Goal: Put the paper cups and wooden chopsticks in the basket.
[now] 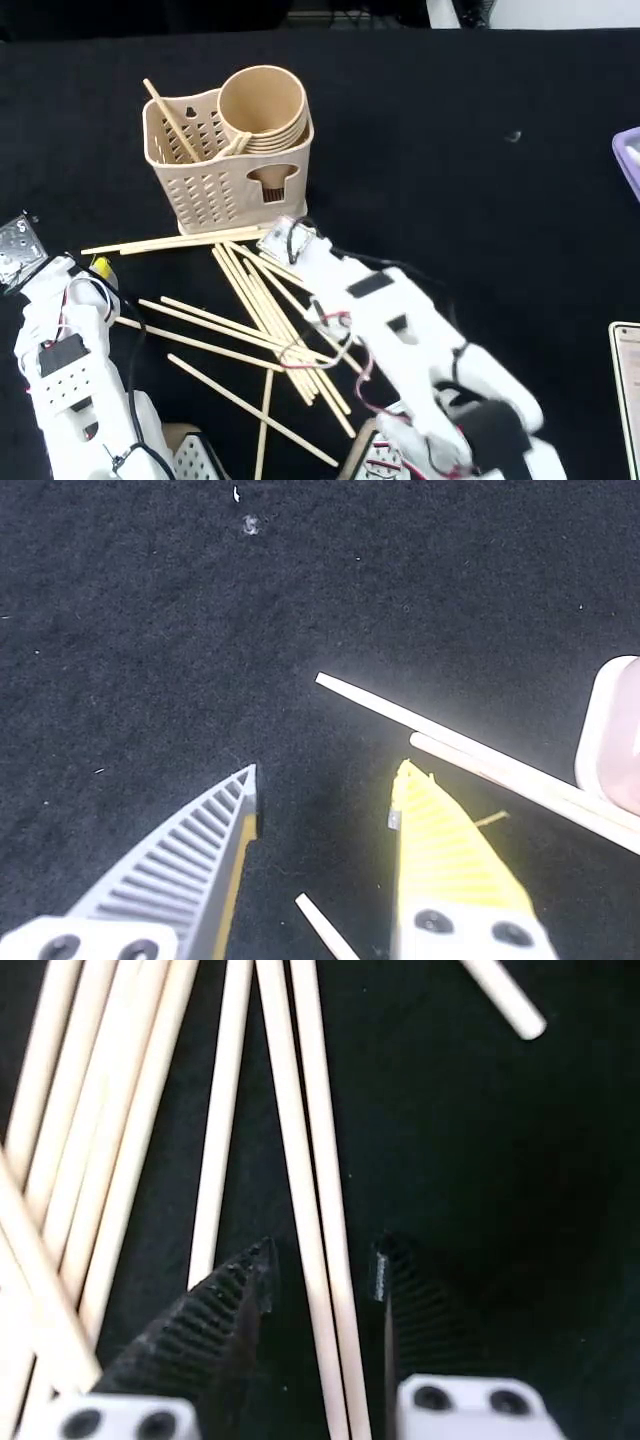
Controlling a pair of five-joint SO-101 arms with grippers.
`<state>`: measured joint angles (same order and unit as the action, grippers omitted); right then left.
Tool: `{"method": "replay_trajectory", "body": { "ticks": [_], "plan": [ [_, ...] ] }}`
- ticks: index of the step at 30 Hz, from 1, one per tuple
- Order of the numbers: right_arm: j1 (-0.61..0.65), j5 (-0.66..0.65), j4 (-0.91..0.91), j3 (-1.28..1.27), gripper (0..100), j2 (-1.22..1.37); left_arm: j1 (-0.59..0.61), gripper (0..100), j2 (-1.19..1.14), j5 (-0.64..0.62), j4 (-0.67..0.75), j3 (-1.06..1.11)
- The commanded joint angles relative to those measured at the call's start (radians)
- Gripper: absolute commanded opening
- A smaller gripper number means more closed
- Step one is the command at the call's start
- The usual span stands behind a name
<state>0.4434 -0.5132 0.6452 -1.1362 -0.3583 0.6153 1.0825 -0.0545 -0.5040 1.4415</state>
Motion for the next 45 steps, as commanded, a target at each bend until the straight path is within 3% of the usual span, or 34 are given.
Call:
{"method": "replay_trajectory", "body": {
  "ticks": [1, 3, 6, 17, 21, 27, 30, 33, 38, 45],
  "plan": [
    [-0.026, 0.002, 0.081, 0.148, 15.8, 0.13, -0.005, 22, 0.009, 0.012, -0.003, -0.004],
    [-0.026, 0.0, 0.092, 0.163, 12.8, 0.154, -0.005, 22, 0.009, 0.012, -0.003, -0.004],
    [-0.026, 0.0, 0.092, 0.159, 0.5, 0.147, -0.005, 22, 0.009, 0.012, -0.003, -0.004],
    [-0.075, 0.008, 0.04, -0.022, 1.0, -0.163, -0.005, 22, 0.009, 0.012, 0.0, -0.004],
    [-0.08, 0.0, 0.18, -0.044, 1.0, -0.378, -0.01, 22, 0.009, 0.012, 0.002, -0.004],
    [0.098, -0.041, 0.453, 0.024, 1.1, -0.647, -0.012, 22, 0.009, 0.012, 0.003, -0.004],
    [0.127, -0.048, 0.519, 0.056, 1.1, -0.688, -0.005, 22, 0.009, 0.012, 0.0, -0.004],
    [0.041, -0.104, 0.47, 0.007, 1.1, -0.662, -0.004, 22, 0.009, 0.012, -0.003, -0.004],
    [-0.181, -0.212, 0.235, -0.102, 1.1, -0.541, -0.005, 22, 0.009, 0.012, -0.002, -0.004],
    [-0.098, -0.164, 0.137, -0.099, 11.3, -0.272, -0.005, 22, 0.009, 0.012, -0.002, -0.004]
  ]
}}
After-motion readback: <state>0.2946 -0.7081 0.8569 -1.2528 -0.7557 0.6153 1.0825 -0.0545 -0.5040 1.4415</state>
